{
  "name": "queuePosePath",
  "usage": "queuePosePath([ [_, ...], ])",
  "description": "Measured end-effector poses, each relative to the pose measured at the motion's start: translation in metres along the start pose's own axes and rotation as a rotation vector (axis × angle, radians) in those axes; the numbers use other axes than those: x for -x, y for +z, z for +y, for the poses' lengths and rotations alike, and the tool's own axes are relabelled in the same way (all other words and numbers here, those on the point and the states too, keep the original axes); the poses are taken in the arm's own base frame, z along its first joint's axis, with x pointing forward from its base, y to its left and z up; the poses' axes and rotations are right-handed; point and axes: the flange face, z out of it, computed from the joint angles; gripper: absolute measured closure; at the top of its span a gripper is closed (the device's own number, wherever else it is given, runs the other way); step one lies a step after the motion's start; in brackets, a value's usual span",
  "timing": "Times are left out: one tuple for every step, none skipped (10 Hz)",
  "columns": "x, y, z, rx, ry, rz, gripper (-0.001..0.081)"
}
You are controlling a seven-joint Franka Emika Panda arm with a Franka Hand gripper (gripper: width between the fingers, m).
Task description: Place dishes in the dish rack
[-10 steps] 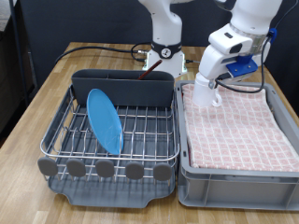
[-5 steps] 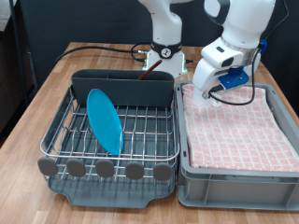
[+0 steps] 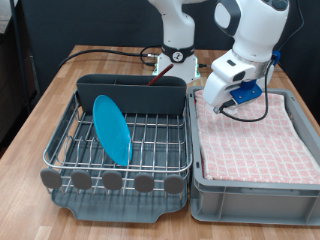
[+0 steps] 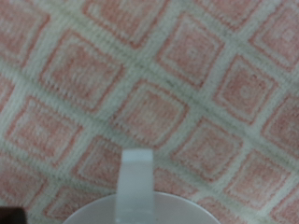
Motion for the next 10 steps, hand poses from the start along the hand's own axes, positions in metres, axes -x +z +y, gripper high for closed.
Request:
queuePosePath([
  [0.0015, 0.0021, 0.0005, 0.0, 0.002, -0.004, 0.0099],
  [0.0027, 0.0036, 0.0009, 0.0, 0.003, -0.008, 0.027],
  [0.0036, 0.0048, 0.0012, 0.001, 0.003, -0.01, 0.027],
  [0.0044, 0.0058, 0.0015, 0.001, 0.004, -0.013, 0.0444],
  [0.0048, 0.0063, 0.0017, 0.0, 0.006, -0.015, 0.062],
  [0.0048, 0.0063, 0.0017, -0.002, 0.008, -0.016, 0.062],
  [0.0051, 0.0065, 0.0019, -0.002, 0.011, -0.019, 0.0736],
  [0.005, 0.0056, 0.0022, -0.003, 0.014, -0.019, 0.0736],
  [0.0049, 0.0026, 0.0029, -0.005, 0.021, -0.019, 0.0736],
  [0.0048, -0.0026, 0.0038, -0.007, 0.029, -0.017, 0.0735],
])
